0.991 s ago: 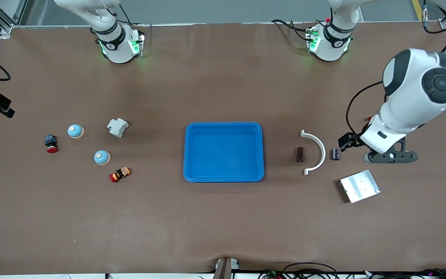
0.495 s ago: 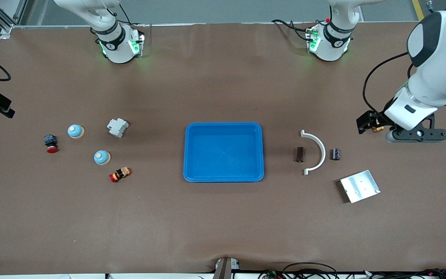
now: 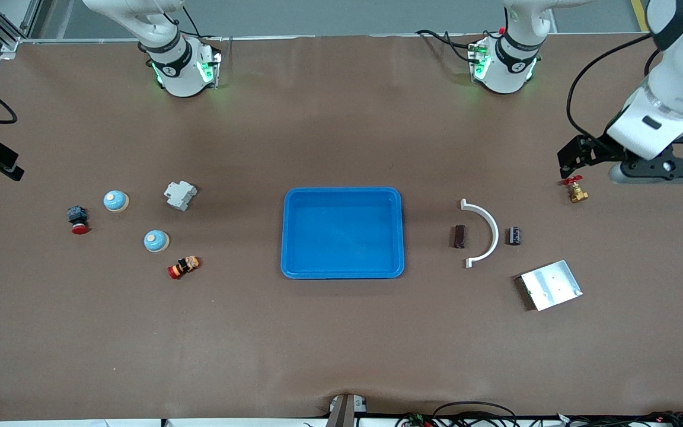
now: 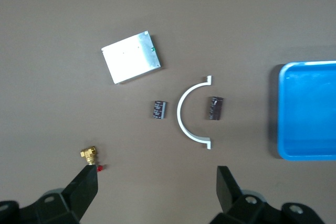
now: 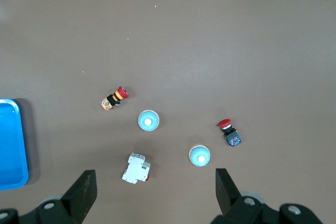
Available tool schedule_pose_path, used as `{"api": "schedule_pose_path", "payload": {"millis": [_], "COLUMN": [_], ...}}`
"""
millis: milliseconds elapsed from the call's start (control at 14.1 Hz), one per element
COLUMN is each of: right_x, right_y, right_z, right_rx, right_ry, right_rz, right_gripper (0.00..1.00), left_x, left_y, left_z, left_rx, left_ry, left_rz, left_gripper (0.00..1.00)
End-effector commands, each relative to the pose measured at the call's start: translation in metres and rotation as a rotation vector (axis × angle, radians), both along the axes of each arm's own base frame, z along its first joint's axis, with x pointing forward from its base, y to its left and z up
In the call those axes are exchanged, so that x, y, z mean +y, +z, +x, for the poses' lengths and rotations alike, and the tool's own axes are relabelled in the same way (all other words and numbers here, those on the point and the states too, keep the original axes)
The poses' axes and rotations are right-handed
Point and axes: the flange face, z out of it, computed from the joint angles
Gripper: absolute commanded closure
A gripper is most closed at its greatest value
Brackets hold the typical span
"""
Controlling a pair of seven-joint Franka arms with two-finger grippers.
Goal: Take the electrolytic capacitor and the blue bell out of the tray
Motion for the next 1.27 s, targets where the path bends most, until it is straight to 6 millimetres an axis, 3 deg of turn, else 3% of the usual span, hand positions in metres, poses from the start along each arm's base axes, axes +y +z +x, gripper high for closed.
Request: {"api": "schedule_pose_path", "payload": {"millis": [0, 566, 991, 1062, 1203], "right_x": [-0.002, -0.004, -0.004, -0.004, -0.004], "right_y": [0.004, 0.004, 0.004, 0.004, 0.004], "right_z": [0.002, 0.002, 0.001, 0.001, 0.002], "right_rx": [-0.003, -0.001, 0.000, 0.000, -0.002], "right_ry": [-0.016, -0.017, -0.019, -0.019, -0.019], "right_rz": [0.019, 0.020, 0.022, 0.022, 0.022], "right_gripper": [0.00, 0.00, 0.00, 0.00, 0.00], "left_x": [0.008, 0.013, 0.029, 0.018, 0.017], "left_y": [0.019, 0.044, 0.038, 0.037, 0.036], "left_z": [0.001, -0.004, -0.001, -0.001, 0.000], "left_rx": [0.006, 0.003, 0.016, 0.018, 0.019], "left_ry": [-0.010, -0.043, -0.018, -0.037, -0.034], "left_rz": [-0.030, -0.030, -0.017, -0.019, -0.017], "left_gripper": [0.00, 0.00, 0.00, 0.00, 0.00]}}
